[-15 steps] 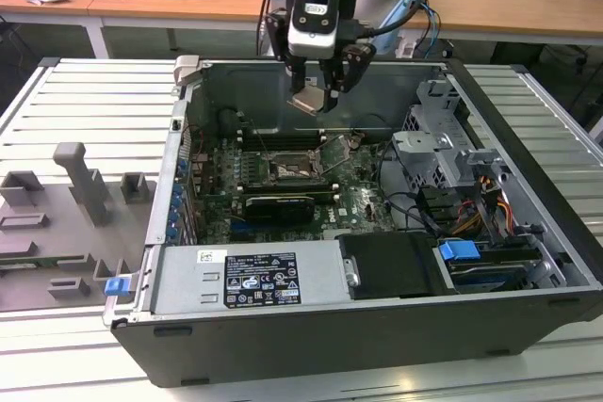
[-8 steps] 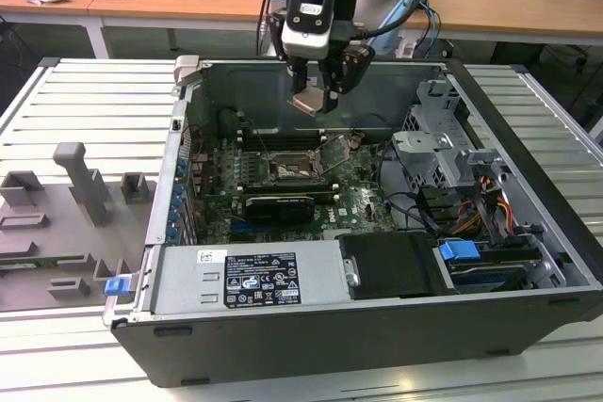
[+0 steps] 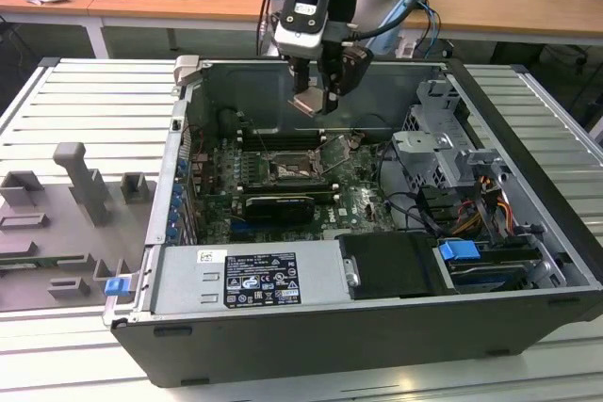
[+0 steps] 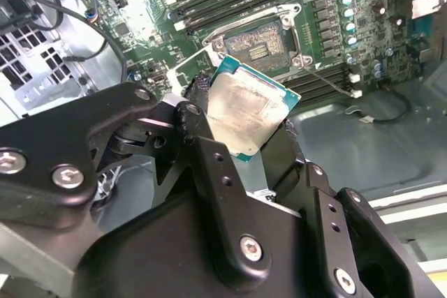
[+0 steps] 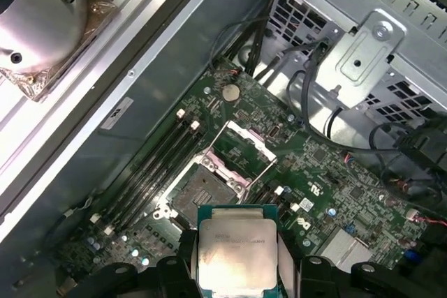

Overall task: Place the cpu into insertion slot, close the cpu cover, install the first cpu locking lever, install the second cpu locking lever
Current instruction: 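Place the cpu into insertion slot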

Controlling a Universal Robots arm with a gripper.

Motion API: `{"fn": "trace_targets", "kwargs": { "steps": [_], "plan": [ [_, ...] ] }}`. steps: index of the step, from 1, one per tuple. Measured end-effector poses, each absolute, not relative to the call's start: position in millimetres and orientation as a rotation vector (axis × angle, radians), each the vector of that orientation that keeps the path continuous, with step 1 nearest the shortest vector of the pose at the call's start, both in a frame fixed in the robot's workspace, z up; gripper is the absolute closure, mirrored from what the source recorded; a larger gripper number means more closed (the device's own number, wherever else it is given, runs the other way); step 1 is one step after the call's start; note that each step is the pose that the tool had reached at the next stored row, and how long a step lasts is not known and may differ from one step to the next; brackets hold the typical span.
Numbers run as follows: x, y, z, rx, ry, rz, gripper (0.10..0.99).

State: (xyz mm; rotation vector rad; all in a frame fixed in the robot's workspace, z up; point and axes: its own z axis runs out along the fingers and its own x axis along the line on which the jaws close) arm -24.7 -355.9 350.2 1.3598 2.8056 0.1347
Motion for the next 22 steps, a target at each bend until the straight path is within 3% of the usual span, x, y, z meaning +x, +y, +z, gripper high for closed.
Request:
{"fn": "trace_targets", "kwargs": {
  "steps": [22],
  "plan": [
    [-24.7,-355.9,347.4,1.633,2.646,0.13,0.545]
  ]
}}
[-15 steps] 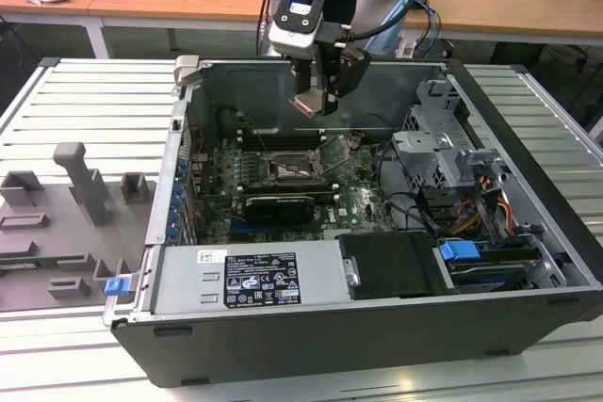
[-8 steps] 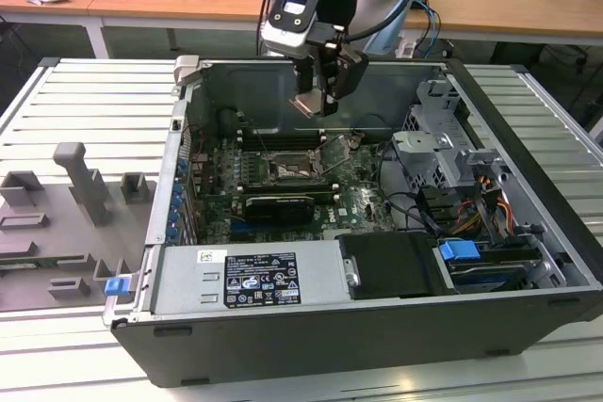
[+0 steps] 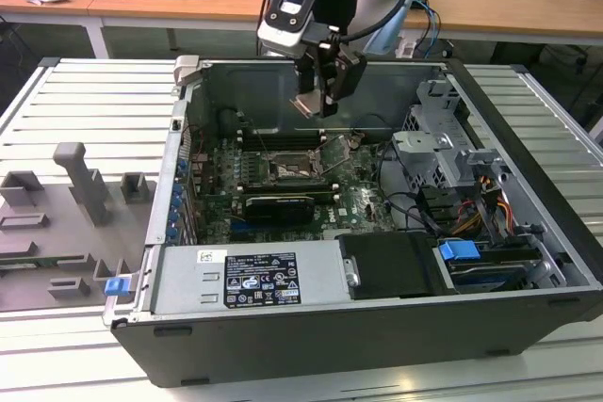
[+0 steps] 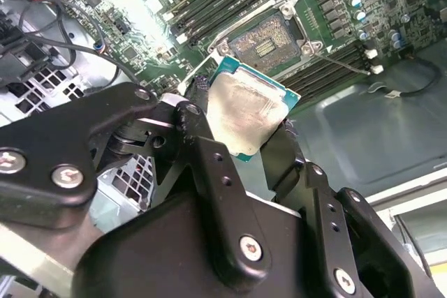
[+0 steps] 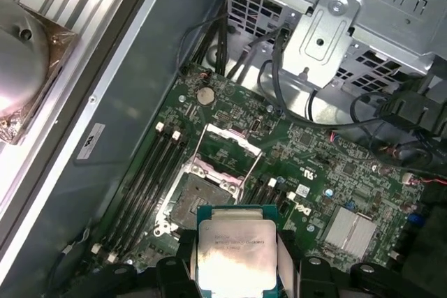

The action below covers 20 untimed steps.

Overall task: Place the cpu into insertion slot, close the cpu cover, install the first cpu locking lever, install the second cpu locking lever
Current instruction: 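Place the cpu into insertion slot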

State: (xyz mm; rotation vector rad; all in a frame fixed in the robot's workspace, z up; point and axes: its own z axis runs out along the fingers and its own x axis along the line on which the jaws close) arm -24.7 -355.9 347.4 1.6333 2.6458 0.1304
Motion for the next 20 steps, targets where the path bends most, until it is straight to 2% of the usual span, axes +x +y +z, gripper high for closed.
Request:
{"fn": "trace_targets", "kwargs": {
  "steps": [20],
  "plan": [
    [-24.7,-355.8,342.4,1.848,2.492,0.125,0.545]
  ]
}}
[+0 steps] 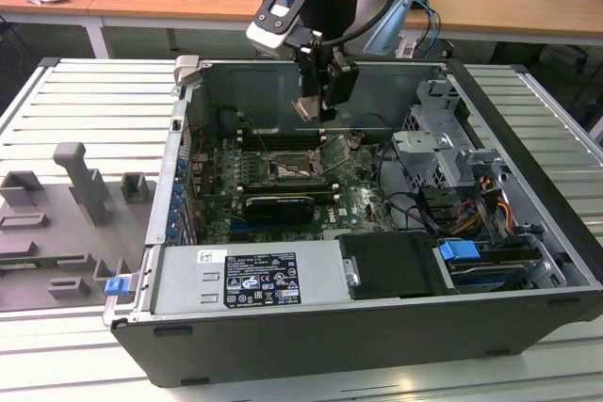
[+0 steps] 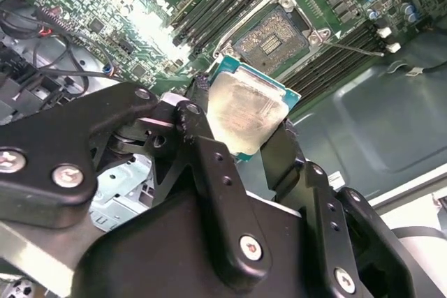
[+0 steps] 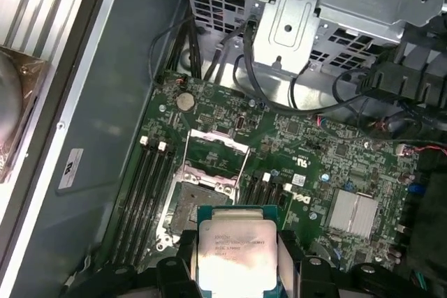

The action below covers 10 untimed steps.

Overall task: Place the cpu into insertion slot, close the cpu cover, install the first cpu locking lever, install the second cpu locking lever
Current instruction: 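Place the cpu into insertion slot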

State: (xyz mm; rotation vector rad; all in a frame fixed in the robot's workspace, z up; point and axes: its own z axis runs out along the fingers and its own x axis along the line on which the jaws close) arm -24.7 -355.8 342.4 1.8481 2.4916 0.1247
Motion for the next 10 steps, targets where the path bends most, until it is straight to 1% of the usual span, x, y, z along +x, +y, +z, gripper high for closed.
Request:
{"fn": "trace_targets", "kwargs": {
  "steps": [10],
  "plan": [
    [-24.7,-355.8,341.6,1.91,2.442,0.123,0.545]
  ]
}}
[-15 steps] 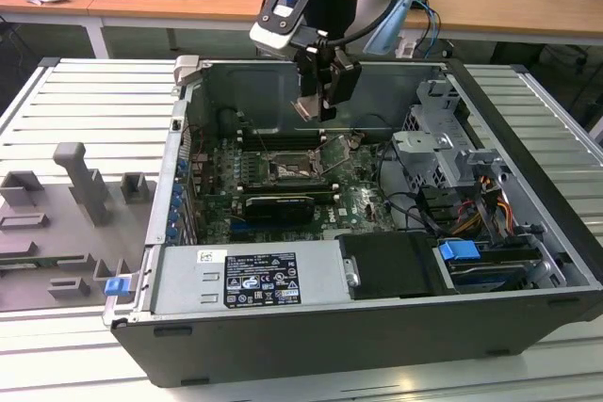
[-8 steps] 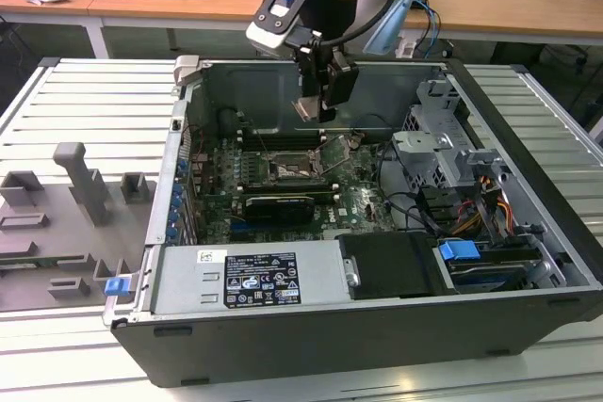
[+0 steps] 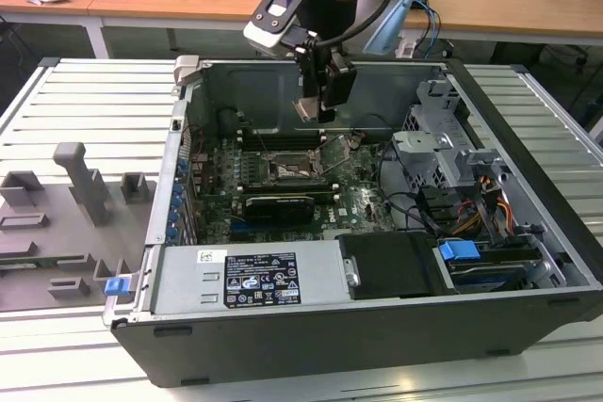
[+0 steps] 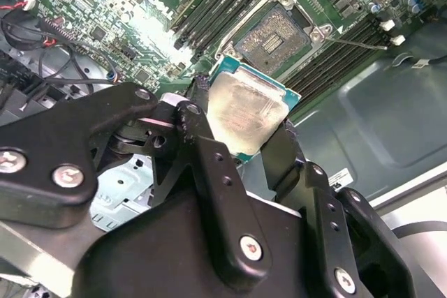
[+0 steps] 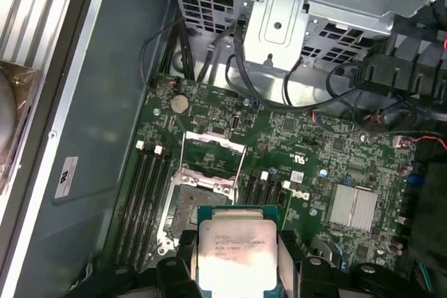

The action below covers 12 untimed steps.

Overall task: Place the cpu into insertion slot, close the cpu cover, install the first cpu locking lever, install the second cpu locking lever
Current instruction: 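Place the cpu into insertion slot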

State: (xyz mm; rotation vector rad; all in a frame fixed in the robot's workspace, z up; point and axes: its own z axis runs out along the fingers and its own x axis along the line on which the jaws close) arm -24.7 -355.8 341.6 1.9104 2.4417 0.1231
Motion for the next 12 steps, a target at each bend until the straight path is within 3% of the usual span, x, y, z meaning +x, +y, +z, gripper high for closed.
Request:
{"fn": "trace_targets", "kwargs": {
  "steps": [12],
  "plan": [
    [-24.7,-355.8,340.3,2.003,2.362,0.12,0.545]
  ]
}}
